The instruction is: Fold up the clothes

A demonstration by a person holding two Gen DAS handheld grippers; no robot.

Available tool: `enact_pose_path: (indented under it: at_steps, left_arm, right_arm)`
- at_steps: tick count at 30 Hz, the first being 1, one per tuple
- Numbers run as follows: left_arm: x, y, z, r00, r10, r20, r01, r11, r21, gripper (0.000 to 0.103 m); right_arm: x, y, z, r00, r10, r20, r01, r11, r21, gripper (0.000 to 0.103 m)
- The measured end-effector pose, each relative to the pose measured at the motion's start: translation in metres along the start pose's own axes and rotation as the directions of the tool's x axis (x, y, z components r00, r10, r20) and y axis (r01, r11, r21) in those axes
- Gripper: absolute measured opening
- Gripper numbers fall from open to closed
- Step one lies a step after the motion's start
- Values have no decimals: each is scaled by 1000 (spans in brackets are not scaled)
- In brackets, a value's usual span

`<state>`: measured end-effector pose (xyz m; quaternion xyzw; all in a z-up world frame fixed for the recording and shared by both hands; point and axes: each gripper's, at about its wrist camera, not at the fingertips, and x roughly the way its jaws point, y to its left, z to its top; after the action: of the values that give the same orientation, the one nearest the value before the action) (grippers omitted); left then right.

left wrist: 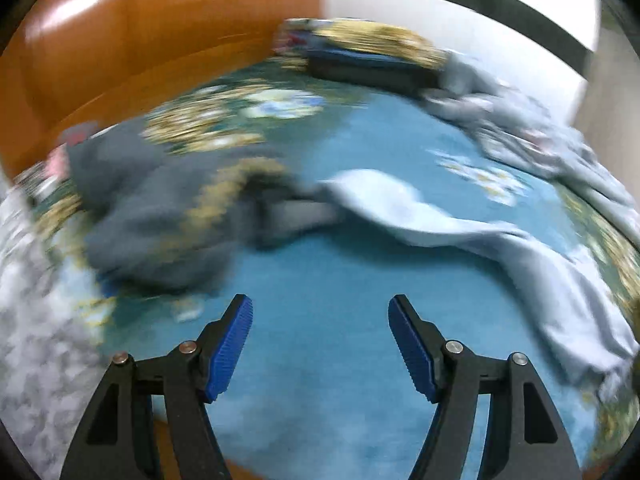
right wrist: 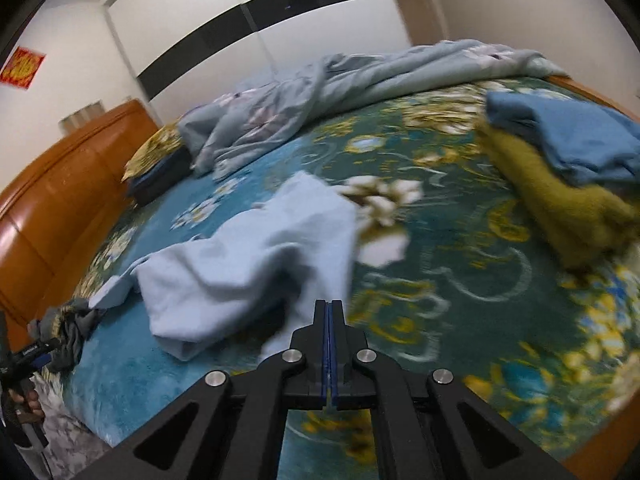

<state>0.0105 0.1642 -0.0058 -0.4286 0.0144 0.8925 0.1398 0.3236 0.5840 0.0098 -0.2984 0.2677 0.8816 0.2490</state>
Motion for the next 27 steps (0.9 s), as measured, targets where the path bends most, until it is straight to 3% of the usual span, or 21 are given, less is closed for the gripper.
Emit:
enact_pose_path:
  at_steps: [4,8,11,12,15,18,20,25,26,27]
  left_arm:
    - [33,-66,19,990,-132,-41,136,984,117,72]
    - [63,-134,40,976,-204,-81,218,949,227,72]
    - [74,-176,51,958,-261,-122,285,921,265,72]
    - [78,-197,57,945,-293,-143,324,898,298,72]
    - [94,-257,67,904,-372,-214,427,828,364,72]
    - [120,-315,68,866,-387,-316,492,770,406,72]
    - [142,-353,63,867,-349,-357,486,748,451,72]
    - [174,-391,49,895,-233,-380,414,750,516,71]
    - [171,-392,48,901,-238,-363,409,746,526,59]
    - [166,-393,47,896,-262,-359,427,733,530,46]
  right_arm:
    - [-3,-11,10,1000,-5,6,5,1000,-23,2]
    - [13,-14,25,999,35,5,-35,999,5,5]
    - [38,-18,35,995,98,-31,-95,994,62,37]
    - [46,-20,37,992,120,-37,-116,989,88,48]
    - [68,-30,42,992,125,-29,-118,976,181,49]
    - [83,-35,43,988,150,-35,-138,961,240,49]
    - [89,-36,41,986,161,-48,-145,959,243,49]
    - [91,-43,35,986,157,-59,-139,963,233,49]
    - [88,-45,33,986,157,-57,-140,963,230,49]
    - [86,-47,31,986,155,-54,-139,964,226,49]
